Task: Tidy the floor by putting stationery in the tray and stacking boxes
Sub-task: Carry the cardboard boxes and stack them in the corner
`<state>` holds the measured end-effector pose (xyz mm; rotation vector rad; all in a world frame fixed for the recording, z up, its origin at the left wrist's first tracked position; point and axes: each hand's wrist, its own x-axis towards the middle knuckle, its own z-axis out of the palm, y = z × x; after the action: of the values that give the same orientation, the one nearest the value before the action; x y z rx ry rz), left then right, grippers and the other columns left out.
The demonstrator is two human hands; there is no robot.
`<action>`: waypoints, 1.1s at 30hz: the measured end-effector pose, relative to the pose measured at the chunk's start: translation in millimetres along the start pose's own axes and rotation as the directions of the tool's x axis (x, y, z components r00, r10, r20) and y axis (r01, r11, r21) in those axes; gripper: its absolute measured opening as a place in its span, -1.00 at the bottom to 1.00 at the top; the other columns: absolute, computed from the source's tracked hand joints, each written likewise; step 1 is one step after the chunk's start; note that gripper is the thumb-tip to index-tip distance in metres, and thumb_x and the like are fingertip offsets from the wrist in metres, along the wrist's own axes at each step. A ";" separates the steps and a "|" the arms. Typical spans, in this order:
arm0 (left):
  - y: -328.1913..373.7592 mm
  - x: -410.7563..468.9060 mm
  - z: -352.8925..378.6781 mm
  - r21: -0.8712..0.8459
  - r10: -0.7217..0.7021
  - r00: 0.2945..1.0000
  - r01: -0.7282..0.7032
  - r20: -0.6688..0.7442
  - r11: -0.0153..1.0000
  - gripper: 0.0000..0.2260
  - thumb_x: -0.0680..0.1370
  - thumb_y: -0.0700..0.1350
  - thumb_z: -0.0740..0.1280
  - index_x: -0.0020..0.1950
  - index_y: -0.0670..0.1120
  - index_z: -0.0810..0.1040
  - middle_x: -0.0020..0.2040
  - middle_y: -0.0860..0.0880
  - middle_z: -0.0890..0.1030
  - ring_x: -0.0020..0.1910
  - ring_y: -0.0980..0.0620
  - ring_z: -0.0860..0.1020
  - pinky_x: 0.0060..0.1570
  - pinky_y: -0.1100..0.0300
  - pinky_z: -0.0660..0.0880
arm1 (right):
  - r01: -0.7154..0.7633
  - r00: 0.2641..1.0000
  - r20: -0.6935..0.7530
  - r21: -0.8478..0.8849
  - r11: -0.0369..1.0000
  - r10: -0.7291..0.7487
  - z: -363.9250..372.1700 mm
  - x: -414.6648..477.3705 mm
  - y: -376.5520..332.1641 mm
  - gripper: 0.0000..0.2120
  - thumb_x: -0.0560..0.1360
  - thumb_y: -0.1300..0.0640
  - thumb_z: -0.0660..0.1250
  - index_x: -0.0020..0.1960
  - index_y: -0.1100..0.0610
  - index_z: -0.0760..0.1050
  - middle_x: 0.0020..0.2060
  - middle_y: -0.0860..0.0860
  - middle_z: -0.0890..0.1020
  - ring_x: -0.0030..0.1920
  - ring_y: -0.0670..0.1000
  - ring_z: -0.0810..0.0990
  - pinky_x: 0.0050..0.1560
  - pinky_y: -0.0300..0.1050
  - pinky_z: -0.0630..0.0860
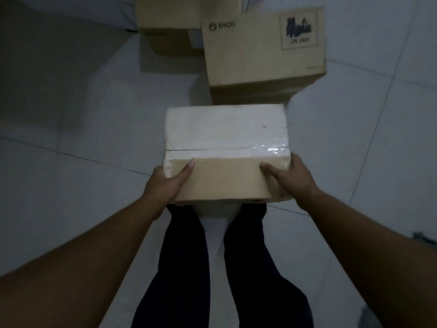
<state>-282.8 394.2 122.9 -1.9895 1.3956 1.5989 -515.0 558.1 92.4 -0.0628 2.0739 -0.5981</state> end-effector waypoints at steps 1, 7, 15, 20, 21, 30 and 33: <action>-3.5 -16.5 -11.9 -0.021 0.017 1.000 -0.018 -0.017 1.000 -0.46 0.26 0.37 0.42 0.07 0.06 0.55 0.01 0.04 0.62 -0.14 0.18 0.55 -0.30 0.33 0.43 | 0.018 0.999 0.035 -0.010 1.000 -0.017 -4.5 -13.8 -9.5 -0.30 0.31 -0.18 0.51 0.33 0.04 0.35 0.18 -0.02 0.55 0.16 0.08 0.54 0.21 0.13 0.50; -21.0 -141.6 -72.5 -0.237 -0.022 0.980 -0.026 -0.200 0.971 -0.50 0.32 0.21 0.48 0.15 0.00 0.52 -0.01 0.07 0.61 -0.09 0.09 0.59 -0.19 0.24 0.49 | 0.063 0.986 0.153 -0.001 0.998 -0.062 -32.8 -116.8 -86.9 -0.31 0.27 -0.23 0.51 0.25 0.07 0.38 0.06 -0.01 0.55 0.01 0.01 0.57 -0.08 -0.04 0.55; -52.0 -312.6 -138.8 -0.569 -0.150 0.899 -0.126 -0.412 0.813 -0.58 0.35 0.19 0.46 0.14 0.06 0.56 -0.03 0.13 0.63 -0.10 0.14 0.60 -0.27 0.27 0.48 | 0.085 0.885 0.448 0.116 0.990 -0.128 -48.9 -279.3 -177.5 -0.48 0.36 -0.02 0.52 0.24 -0.06 0.41 0.07 0.03 0.62 -0.05 0.06 0.64 -0.46 -0.16 0.56; -96.0 -376.4 -184.1 -0.677 -0.218 0.824 -0.247 -0.523 0.693 -0.69 0.41 0.16 0.43 0.11 0.15 0.53 -0.09 0.26 0.57 -0.11 0.27 0.53 -0.23 0.34 0.41 | 0.220 0.766 0.603 0.081 0.972 -0.224 -16.5 -369.9 -205.6 -0.50 0.39 -0.04 0.49 0.28 -0.19 0.41 0.08 0.02 0.64 0.02 0.10 0.66 -0.16 0.07 0.63; -103.5 -381.5 -189.4 -0.678 -0.216 0.818 -0.259 -0.533 0.688 -0.70 0.41 0.17 0.42 0.10 0.17 0.52 -0.10 0.28 0.55 -0.12 0.29 0.52 -0.22 0.34 0.41 | 0.239 0.761 0.605 0.073 0.968 -0.233 -11.6 -381.3 -205.4 -0.51 0.40 -0.05 0.48 0.28 -0.19 0.41 0.07 0.02 0.64 0.01 0.10 0.66 -0.13 0.09 0.63; -257.2 -468.4 -275.8 -0.677 -0.212 0.724 -0.439 -0.656 0.591 -0.71 0.44 0.13 0.41 0.12 0.09 0.58 -0.10 0.24 0.63 -0.12 0.34 0.57 -0.22 0.39 0.43 | 0.513 0.637 0.659 0.024 0.858 -0.400 108.4 -538.4 -187.1 -0.60 0.45 -0.13 0.41 0.24 -0.25 0.38 0.07 0.04 0.62 0.02 0.13 0.64 -0.10 0.18 0.64; -317.1 -498.0 -303.3 -0.668 -0.230 0.694 -0.465 -0.683 0.581 -0.70 0.44 0.12 0.41 0.12 0.05 0.59 -0.06 0.20 0.64 -0.09 0.27 0.58 -0.21 0.36 0.44 | 0.562 0.573 0.702 0.040 0.826 -0.423 156.6 -589.1 -177.5 -0.71 0.47 -0.09 0.39 0.16 -0.26 0.45 0.08 0.02 0.62 0.02 0.11 0.64 -0.22 0.05 0.63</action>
<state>179.1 612.4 546.7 -3.4728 1.0335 1.8001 -94.9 502.4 565.0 -0.8920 1.3341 -0.5842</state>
